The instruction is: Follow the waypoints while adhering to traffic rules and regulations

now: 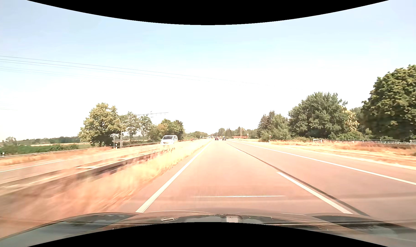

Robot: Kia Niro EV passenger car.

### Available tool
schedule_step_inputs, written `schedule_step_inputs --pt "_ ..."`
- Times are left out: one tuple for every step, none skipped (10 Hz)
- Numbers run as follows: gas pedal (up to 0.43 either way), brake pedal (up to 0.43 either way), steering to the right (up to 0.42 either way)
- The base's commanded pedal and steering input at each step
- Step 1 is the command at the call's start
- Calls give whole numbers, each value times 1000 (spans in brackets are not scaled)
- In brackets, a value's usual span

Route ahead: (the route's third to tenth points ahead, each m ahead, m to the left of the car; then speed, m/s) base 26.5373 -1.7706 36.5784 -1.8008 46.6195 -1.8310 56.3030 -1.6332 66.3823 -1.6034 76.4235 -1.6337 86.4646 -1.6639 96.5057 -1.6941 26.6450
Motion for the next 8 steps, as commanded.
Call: schedule_step_inputs --pt "209 0 0" --pt "209 0 0" --pt "209 0 0" --pt "209 0 0" --pt "209 0 0" --pt "209 0 0" --pt "209 0 0" --pt "209 0 0"
